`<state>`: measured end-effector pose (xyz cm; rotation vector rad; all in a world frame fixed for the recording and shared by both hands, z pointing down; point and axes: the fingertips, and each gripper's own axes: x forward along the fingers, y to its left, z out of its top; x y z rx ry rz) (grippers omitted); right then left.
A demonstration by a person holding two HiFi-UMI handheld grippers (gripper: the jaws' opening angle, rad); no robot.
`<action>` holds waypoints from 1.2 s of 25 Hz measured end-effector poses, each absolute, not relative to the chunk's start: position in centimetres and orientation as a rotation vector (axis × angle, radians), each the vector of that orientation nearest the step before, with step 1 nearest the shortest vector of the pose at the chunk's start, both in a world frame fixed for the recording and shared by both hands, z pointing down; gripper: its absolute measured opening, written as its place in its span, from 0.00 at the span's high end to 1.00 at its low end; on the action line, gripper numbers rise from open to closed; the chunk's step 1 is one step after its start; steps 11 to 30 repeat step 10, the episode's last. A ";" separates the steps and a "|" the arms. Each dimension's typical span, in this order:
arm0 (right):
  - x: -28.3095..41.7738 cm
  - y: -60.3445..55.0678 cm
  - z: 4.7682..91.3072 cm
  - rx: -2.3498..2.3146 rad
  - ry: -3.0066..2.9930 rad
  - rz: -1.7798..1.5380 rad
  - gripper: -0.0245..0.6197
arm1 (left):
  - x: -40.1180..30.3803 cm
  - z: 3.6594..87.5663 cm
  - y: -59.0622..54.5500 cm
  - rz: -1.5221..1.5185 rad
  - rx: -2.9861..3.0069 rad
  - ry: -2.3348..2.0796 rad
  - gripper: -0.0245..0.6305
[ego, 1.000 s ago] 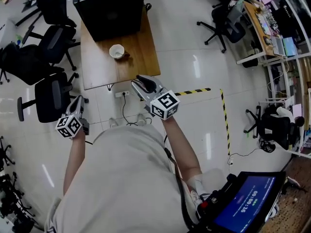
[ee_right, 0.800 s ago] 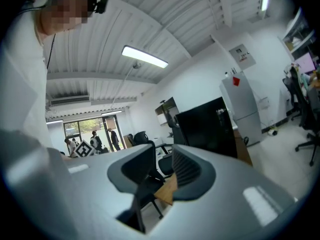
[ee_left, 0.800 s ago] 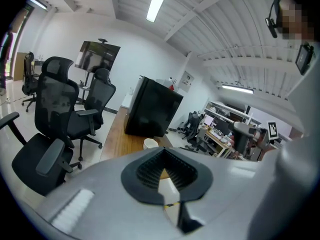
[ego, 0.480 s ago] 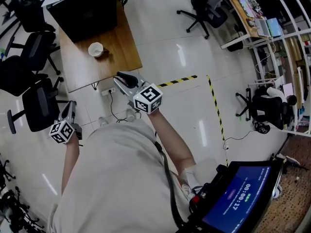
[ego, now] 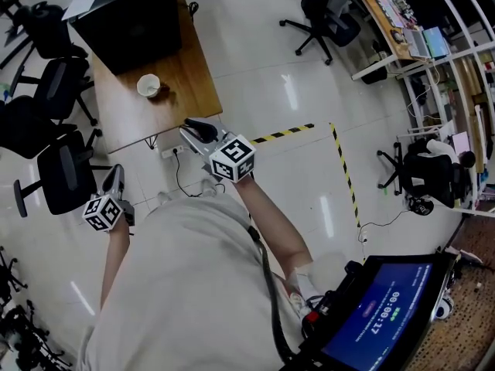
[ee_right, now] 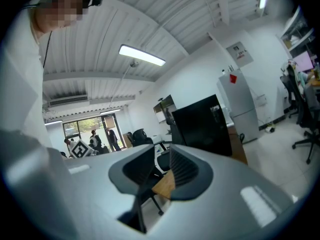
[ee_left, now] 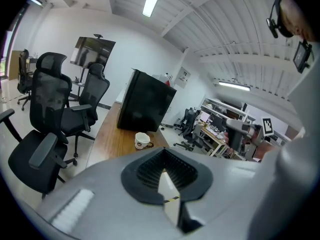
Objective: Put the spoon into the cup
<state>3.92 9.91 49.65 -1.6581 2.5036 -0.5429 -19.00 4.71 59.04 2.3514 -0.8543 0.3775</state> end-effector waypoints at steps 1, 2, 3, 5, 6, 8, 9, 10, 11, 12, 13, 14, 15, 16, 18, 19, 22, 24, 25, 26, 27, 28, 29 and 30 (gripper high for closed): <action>4.1 10.0 49.7 -1.657 2.505 -0.543 0.83 | -18.8 59.1 4.8 0.377 2.353 -0.855 0.96; 4.4 10.1 49.8 -1.656 2.506 -0.544 0.83 | -18.5 59.1 4.9 0.377 2.355 -0.856 0.96; 4.7 10.2 49.8 -1.656 2.507 -0.546 0.83 | -18.2 59.1 5.0 0.377 2.356 -0.858 0.96; 5.5 10.5 50.0 -1.660 2.509 -0.554 0.83 | -17.5 59.1 5.3 0.376 2.357 -0.862 0.96; 5.9 10.7 50.2 -1.662 2.509 -0.559 0.83 | -17.1 59.1 5.5 0.375 2.357 -0.862 0.96; 6.9 11.3 50.5 -1.666 2.509 -0.571 0.83 | -16.1 59.2 6.2 0.375 2.356 -0.860 0.96; 7.3 11.7 50.6 -1.668 2.508 -0.578 0.83 | -15.6 59.3 6.5 0.376 2.355 -0.858 0.96; 7.8 12.1 50.8 -1.671 2.507 -0.584 0.83 | -15.2 59.3 6.9 0.377 2.355 -0.856 0.96; 7.8 12.1 50.8 -1.671 2.507 -0.584 0.83 | -15.2 59.3 6.9 0.377 2.355 -0.856 0.96; 7.8 12.1 50.8 -1.671 2.507 -0.584 0.83 | -15.2 59.3 6.9 0.377 2.355 -0.856 0.96; 7.8 12.1 50.8 -1.671 2.507 -0.584 0.83 | -15.2 59.3 6.9 0.377 2.355 -0.856 0.96; 7.8 12.1 50.8 -1.671 2.507 -0.584 0.83 | -15.2 59.3 6.9 0.377 2.355 -0.856 0.96; 7.8 12.1 50.8 -1.671 2.507 -0.584 0.83 | -15.2 59.3 6.9 0.377 2.355 -0.856 0.96; 7.8 12.1 50.8 -1.671 2.507 -0.584 0.83 | -15.2 59.3 6.9 0.377 2.355 -0.856 0.96; 7.8 12.1 50.8 -1.671 2.507 -0.584 0.83 | -15.2 59.3 6.9 0.377 2.355 -0.856 0.96; 7.8 12.1 50.8 -1.671 2.507 -0.584 0.83 | -15.2 59.3 6.9 0.377 2.355 -0.856 0.96; 7.8 12.1 50.8 -1.671 2.507 -0.584 0.83 | -15.2 59.3 6.9 0.377 2.355 -0.856 0.96; 7.8 12.1 50.8 -1.671 2.507 -0.584 0.83 | -15.2 59.3 6.9 0.377 2.355 -0.856 0.96; 7.8 12.1 50.8 -1.671 2.507 -0.584 0.83 | -15.2 59.3 6.9 0.377 2.355 -0.856 0.96; 7.8 12.1 50.8 -1.671 2.507 -0.584 0.83 | -15.2 59.3 6.9 0.377 2.355 -0.856 0.96; 7.8 12.1 50.8 -1.671 2.507 -0.584 0.83 | -15.2 59.3 6.9 0.377 2.355 -0.856 0.96; 7.8 12.1 50.8 -1.671 2.507 -0.584 0.83 | -15.2 59.3 6.9 0.377 2.355 -0.856 0.96; 7.8 12.1 50.8 -1.671 2.507 -0.584 0.83 | -15.2 59.3 6.9 0.377 2.355 -0.856 0.96; 7.8 12.1 50.8 -1.671 2.507 -0.584 0.83 | -15.2 59.3 6.9 0.377 2.355 -0.856 0.96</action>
